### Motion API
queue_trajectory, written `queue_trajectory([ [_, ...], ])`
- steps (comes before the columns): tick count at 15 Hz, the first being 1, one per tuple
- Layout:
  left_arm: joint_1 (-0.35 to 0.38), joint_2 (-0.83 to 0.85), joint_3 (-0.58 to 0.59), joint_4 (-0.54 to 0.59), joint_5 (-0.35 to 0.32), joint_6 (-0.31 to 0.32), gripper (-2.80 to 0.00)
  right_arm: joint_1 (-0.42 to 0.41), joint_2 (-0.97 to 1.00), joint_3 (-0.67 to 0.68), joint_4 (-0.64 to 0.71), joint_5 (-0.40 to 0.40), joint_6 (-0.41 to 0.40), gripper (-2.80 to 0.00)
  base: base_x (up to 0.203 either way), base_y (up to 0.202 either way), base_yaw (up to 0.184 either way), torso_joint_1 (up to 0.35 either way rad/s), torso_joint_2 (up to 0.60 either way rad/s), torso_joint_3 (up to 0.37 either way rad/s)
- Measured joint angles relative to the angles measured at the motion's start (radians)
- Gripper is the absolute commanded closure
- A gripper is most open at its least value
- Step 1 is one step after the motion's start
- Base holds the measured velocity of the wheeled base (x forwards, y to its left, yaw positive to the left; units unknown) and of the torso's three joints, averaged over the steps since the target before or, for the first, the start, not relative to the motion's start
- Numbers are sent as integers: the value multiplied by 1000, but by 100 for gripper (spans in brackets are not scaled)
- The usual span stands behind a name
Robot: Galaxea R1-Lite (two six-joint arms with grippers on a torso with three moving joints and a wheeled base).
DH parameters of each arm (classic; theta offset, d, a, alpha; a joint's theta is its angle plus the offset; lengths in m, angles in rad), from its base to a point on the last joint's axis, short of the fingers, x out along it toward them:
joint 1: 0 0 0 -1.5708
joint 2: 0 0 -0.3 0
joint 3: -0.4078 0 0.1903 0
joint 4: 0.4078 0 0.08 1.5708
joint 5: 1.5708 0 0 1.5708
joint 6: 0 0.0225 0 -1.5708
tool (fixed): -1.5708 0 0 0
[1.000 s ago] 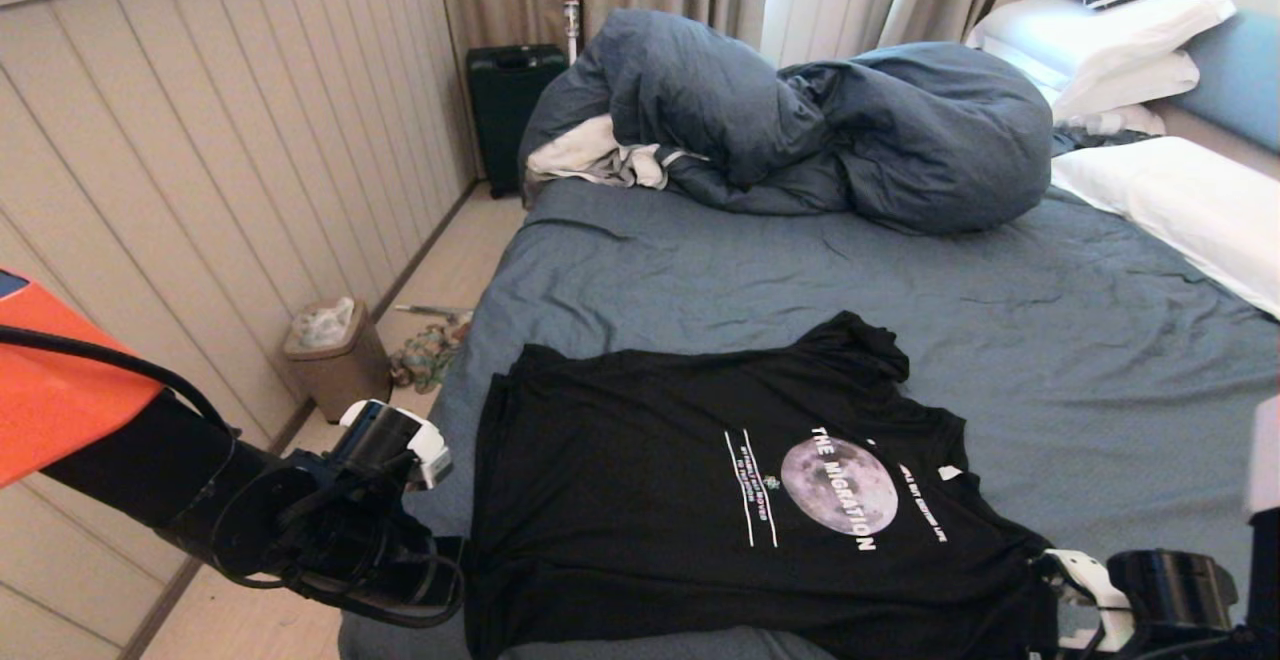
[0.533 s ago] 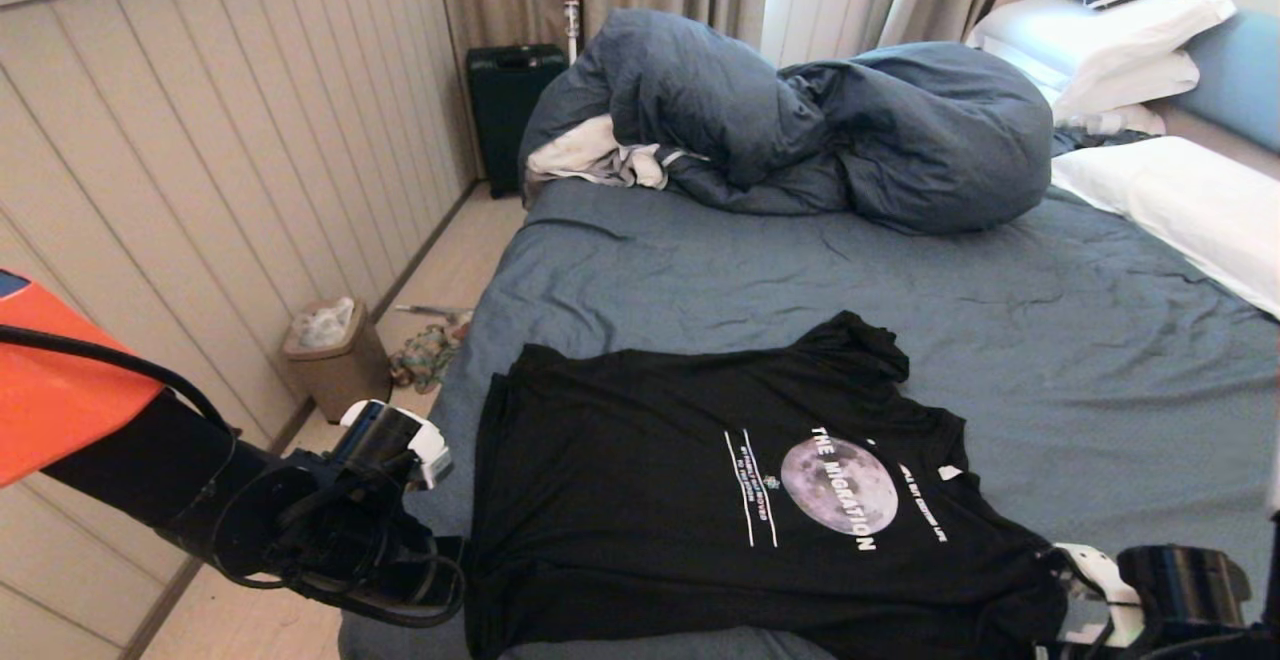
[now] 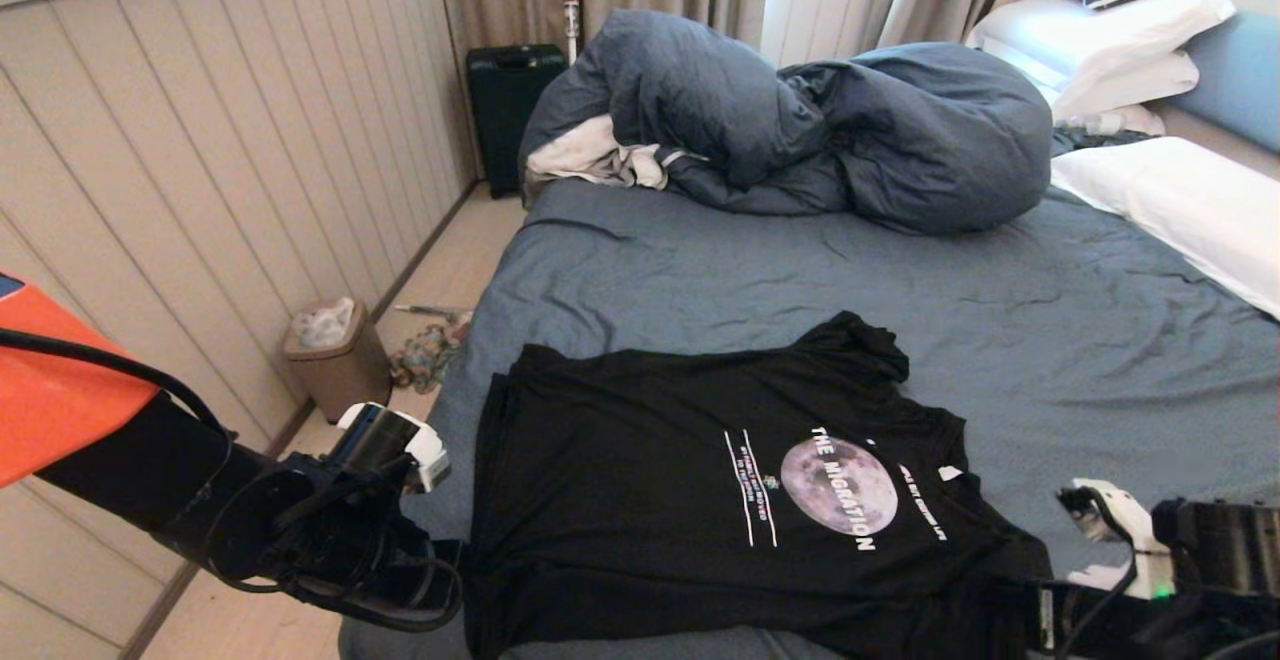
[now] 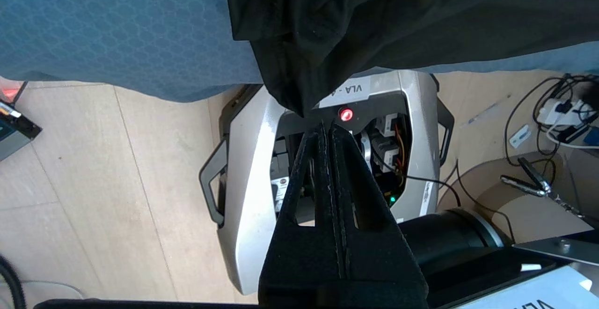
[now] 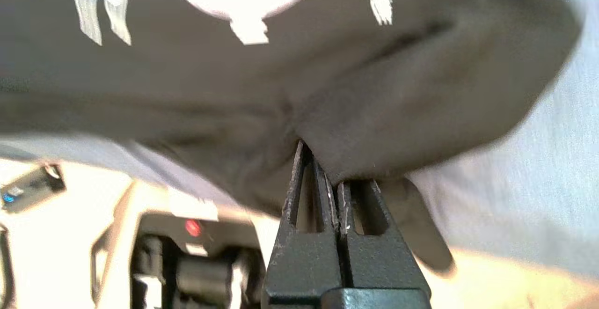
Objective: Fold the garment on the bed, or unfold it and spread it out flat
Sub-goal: Fold the black T-shirt
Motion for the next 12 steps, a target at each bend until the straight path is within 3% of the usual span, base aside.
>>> queue_trajectory([
  [3, 1, 1, 0, -2, 1, 0, 0, 34, -58, -131, 104, 0, 60, 0, 0, 0, 0, 0, 0, 0],
  [8, 27, -7, 0, 4, -56, 6, 0, 36, -114, -418, 440, -2, 160, 0, 0, 0, 0, 0, 0, 0],
  [12, 34, -12, -1, 4, -58, 7, 0, 28, -30, -551, 466, -9, 212, 0, 0, 0, 0, 0, 0, 0],
])
